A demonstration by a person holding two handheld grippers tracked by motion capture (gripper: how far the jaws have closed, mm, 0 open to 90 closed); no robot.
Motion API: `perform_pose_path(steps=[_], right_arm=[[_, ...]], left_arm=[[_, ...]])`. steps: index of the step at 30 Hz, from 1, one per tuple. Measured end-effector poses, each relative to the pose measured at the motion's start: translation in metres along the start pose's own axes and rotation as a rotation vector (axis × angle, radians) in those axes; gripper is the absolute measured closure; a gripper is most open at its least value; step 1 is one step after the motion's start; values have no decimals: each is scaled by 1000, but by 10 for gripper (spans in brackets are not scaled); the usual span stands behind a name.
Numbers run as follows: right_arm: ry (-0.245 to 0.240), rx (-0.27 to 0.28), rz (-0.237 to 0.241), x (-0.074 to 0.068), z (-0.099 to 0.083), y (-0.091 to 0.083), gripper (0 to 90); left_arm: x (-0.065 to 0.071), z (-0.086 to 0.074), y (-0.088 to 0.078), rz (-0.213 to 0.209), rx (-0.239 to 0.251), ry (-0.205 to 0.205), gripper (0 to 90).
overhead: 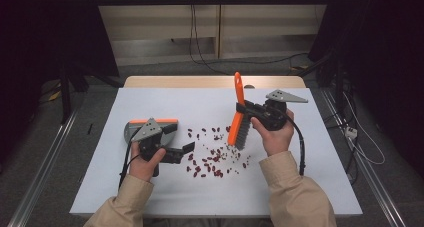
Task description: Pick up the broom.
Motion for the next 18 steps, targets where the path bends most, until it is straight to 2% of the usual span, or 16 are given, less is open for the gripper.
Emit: perform_pose_path(steps=[3, 8, 12, 14, 16, 18], right_arm=[[0, -2, 11, -5, 0, 5, 714], [-7, -17, 20, -13, -3, 15, 714], [-4, -20, 30, -17, -6, 21, 714], [-8, -24, 37, -19, -7, 25, 714], [-13, -27, 45, -24, -8, 30, 714], [-14, -27, 47, -25, -8, 31, 714]], left_arm=[[4, 1, 8, -30, 1, -8, 45], [5, 0, 19, -17, -5, -27, 47], [9, 1, 27, -23, -13, -12, 56], [10, 1, 31, -30, -25, -5, 90], [11, 1, 35, -40, -31, -8, 179], [13, 1, 38, -50, -41, -6, 211]])
Point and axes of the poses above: each handheld gripper's, and its own axes: y roughly forward along the jaws, z roughly out of its top, x roughly to its right, the point moved 3 cm from there along y, roughly forward along the jaws, and after that the axes turned 4 degrees about y, right-handed, at the moved point
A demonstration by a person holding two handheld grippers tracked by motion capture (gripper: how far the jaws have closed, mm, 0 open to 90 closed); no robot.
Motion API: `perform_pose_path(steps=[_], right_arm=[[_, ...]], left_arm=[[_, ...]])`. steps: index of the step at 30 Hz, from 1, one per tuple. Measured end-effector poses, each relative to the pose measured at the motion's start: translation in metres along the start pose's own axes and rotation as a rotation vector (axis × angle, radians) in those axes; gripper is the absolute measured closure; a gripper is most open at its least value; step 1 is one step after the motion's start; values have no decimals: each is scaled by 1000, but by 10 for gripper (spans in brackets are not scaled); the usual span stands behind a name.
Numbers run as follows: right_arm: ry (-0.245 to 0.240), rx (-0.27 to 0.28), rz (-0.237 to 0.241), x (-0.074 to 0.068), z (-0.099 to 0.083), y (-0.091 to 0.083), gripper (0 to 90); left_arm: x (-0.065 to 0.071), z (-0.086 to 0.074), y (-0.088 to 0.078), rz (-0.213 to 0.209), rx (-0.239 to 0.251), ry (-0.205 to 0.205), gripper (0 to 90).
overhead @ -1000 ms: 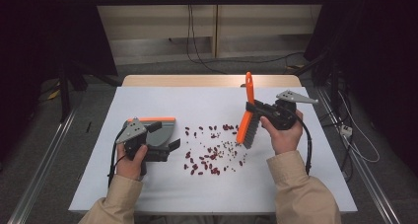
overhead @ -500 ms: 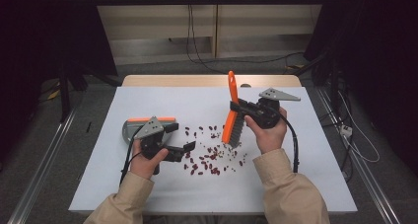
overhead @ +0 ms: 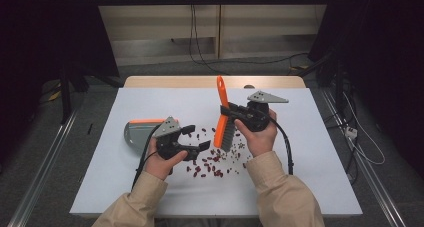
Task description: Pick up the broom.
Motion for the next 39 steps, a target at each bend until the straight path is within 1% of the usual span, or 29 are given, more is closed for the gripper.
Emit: perform_pose_path(steps=[2, 3, 4, 5, 6, 7, 8, 10, 12, 13, 14, 16, 17, 18, 20, 21, 22, 26, 27, 28, 29, 30, 31, 33, 35, 36, 37, 38, 39], right_arm=[[-5, -4, 6, -4, 0, 3, 714], [-16, -9, 12, -7, 0, 5, 713], [-16, -9, 12, -7, 0, 5, 713], [-23, -9, 14, -9, 0, 6, 714], [-30, -8, 16, -10, 1, 7, 713], [-44, -16, 8, -12, 1, 7, 714], [-51, -19, 15, -16, 2, 9, 714], [-51, -15, 18, -17, 2, 10, 714], [-57, -16, 20, -19, 3, 11, 714], [-62, -11, 21, -21, 4, 12, 714], [-62, -11, 21, -21, 4, 12, 714], [-72, -15, 17, -23, 5, 13, 714], [-72, -14, 17, -24, 5, 14, 712], [-72, -14, 17, -24, 5, 14, 712], [-73, -19, 16, -25, 5, 14, 712], [-78, -22, 10, -27, 5, 15, 711], [-81, -23, 11, -28, 5, 16, 709], [-90, -12, 7, -31, 6, 17, 704], [-75, -2, 16, -32, 7, 18, 680], [-76, 4, 11, -32, 7, 18, 634], [-76, 4, 11, -32, 7, 18, 634], [-81, 10, -6, -32, 7, 18, 556], [-86, 23, -32, -32, 8, 18, 424], [-80, 30, -45, -32, 8, 18, 358], [-71, 31, -49, -32, 8, 18, 336], [-63, 28, -49, -32, 8, 18, 309], [-61, 27, -63, -33, 7, 18, 275], [-61, 27, -63, -33, 7, 18, 275], [-59, 20, -80, -33, 5, 18, 251]], left_arm=[[2, -1, 4, 1, -16, -1, 268], [2, -1, 5, -2, -24, -3, 304], [2, -2, 7, -6, -29, -12, 304], [1, -3, 9, -6, -36, -16, 327], [2, -3, 10, -10, -36, -34, 333], [1, -4, 11, -13, -40, -37, 347], [2, -4, 13, -16, -44, -39, 368], [3, -5, 16, -24, -54, -46, 380], [4, -6, 18, -24, -60, -47, 439], [4, -6, 19, -27, -60, -49, 526], [4, -6, 19, -30, -59, -50, 526], [3, -6, 18, -9, -60, -49, 655], [2, -6, 18, -5, -61, -61, 687], [1, -7, 17, 1, -64, -69, 687], [1, -7, 17, 25, -80, -60, 697], [1, -7, 16, 58, -85, -55, 704], [1, -7, 16, 58, -85, -55, 707], [-1, -6, 13, 95, -66, -43, 710], [0, -6, 12, 102, -63, -42, 710], [-1, -6, 11, 115, -59, -41, 710], [-2, -6, 10, 128, -55, -43, 710], [-4, -5, 8, 136, -56, -44, 710], [-5, -5, 8, 135, -52, -50, 710], [-7, -6, 6, 151, -45, -57, 710], [-8, -6, 5, 161, -44, -58, 710], [-8, -6, 4, 171, -45, -54, 710], [-9, -6, 4, 173, -45, -54, 710], [-9, -6, 3, 174, -43, -60, 710], [-9, -6, 3, 179, -46, -61, 710]])
Point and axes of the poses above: each handheld gripper's, and its own axes: y roughly forward along the jaws, z roughly out of its top, x roughly to its right, the point moved 3 cm from there along y, roughly forward along the jaws, and after that the axes turned 4 degrees about y, right-handed, at the moved point
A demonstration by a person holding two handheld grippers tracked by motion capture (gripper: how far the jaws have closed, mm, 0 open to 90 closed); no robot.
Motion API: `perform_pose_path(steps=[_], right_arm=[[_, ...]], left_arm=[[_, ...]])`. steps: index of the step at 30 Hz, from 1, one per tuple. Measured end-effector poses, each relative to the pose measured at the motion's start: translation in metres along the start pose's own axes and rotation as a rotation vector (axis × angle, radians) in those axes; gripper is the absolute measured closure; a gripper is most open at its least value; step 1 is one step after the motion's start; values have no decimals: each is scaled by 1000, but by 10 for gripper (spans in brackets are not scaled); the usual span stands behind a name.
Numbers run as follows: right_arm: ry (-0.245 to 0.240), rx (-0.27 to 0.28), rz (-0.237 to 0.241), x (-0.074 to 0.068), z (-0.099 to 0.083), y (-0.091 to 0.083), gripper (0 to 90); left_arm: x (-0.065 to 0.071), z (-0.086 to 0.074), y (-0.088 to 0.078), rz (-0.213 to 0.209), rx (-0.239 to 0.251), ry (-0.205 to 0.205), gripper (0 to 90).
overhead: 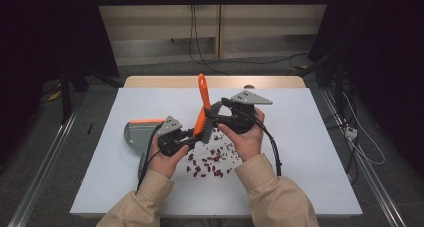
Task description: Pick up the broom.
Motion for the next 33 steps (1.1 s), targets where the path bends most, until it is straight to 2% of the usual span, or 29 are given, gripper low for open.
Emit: perform_pose_path(steps=[8, 16, 18, 23, 26, 28, 30, 33], right_arm=[[12, -31, -7, -3, -8, 6, 204], [21, -54, -23, -5, -16, 12, 183], [34, -64, -26, -7, -19, 14, 181], [58, -58, -73, -11, -23, 20, 219], [76, -63, -78, -15, -26, 23, 218], [86, -73, -96, -17, -27, 26, 222], [124, -93, -97, -20, -30, 32, 230], [133, -98, -119, -20, -29, 35, 243]], left_arm=[[1, -1, 2, -1, -7, 2, 709], [-1, -4, 5, 23, -14, 6, 709], [-1, -4, 5, 33, -16, 11, 709], [-2, -4, 4, 55, -12, 18, 709], [-1, -3, 4, 71, 4, 14, 709], [-1, -3, 3, 77, 10, 23, 710], [2, -2, 3, 76, 19, 37, 709], [8, -1, 4, 69, 18, 58, 700]])
Point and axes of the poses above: each handheld gripper's, and its own axes: y roughly forward along the jaws, z roughly out of its top, x roughly to its right, the point moved 3 cm from there along y, roughly forward along the jaws, and after that the axes turned 4 degrees about y, right-handed, at the moved point
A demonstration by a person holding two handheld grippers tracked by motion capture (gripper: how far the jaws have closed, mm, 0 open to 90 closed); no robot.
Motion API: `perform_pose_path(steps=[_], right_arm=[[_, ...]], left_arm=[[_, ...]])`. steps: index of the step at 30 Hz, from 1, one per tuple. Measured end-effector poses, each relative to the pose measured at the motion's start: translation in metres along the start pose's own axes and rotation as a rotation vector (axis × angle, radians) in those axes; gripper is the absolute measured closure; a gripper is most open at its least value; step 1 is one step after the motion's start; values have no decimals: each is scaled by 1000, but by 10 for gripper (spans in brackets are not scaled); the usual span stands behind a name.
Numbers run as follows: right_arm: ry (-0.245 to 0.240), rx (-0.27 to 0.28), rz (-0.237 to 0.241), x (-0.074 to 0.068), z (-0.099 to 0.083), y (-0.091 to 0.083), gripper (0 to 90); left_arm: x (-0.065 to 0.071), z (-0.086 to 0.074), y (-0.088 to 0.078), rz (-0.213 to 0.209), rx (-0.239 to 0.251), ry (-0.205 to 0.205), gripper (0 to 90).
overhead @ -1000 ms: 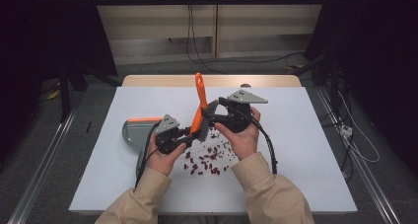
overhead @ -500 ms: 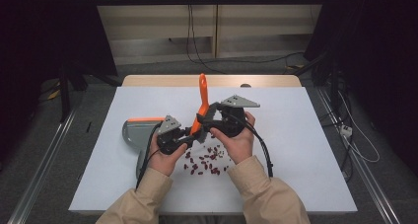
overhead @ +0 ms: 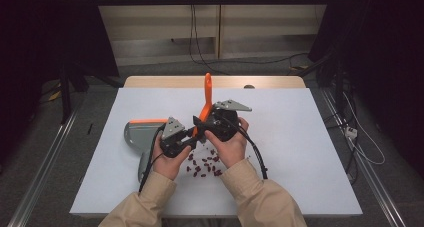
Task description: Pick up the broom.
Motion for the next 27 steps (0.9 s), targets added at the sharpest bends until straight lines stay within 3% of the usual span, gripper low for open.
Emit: perform_pose_path(steps=[3, 4, 5, 7, 8, 10, 11, 12, 13, 14, 18, 23, 27], right_arm=[[42, -22, -16, 0, 2, 3, 311], [42, -25, -31, 0, 1, 5, 392], [56, -26, -24, 0, 1, 5, 417], [69, -34, -24, 0, 1, 5, 441], [105, -53, 9, 1, 2, 5, 526], [142, -66, 33, 2, 2, 5, 576], [142, -66, 33, 2, 2, 5, 576], [132, -59, 54, 4, 3, 4, 703], [132, -59, 54, 4, 3, 4, 703], [70, -31, 50, 6, 7, 1, 712], [69, -48, 45, 14, 8, -2, 713], [33, -67, 37, 22, 10, -6, 713], [15, -80, 52, 27, 10, -9, 713]], left_arm=[[4, 2, 0, 4, 15, 22, 683], [6, 3, 0, 9, 14, 36, 671], [8, 4, 0, 15, 4, 60, 660], [9, 3, 1, 16, -3, 57, 658], [9, 2, 2, 30, -6, 61, 617], [8, 1, 4, 30, -10, 59, 576], [9, 0, 5, 23, -5, 54, 576], [9, 0, 7, 5, -2, 56, 540], [10, 0, 8, -31, 8, 36, 540], [9, 0, 7, -17, 14, 46, 518], [4, 1, 3, -3, 12, 58, 439], [-2, 2, 0, -18, 24, 18, 343], [-7, 3, -2, -23, 33, 16, 286]])
Point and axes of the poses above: each handheld gripper's, and its own axes: y roughly forward along the jaws, z roughly out of its top, x roughly to its right, the point moved 3 cm from there along y, roughly forward along the jaws, and after that the axes turned 4 degrees about y, right-handed, at the moved point
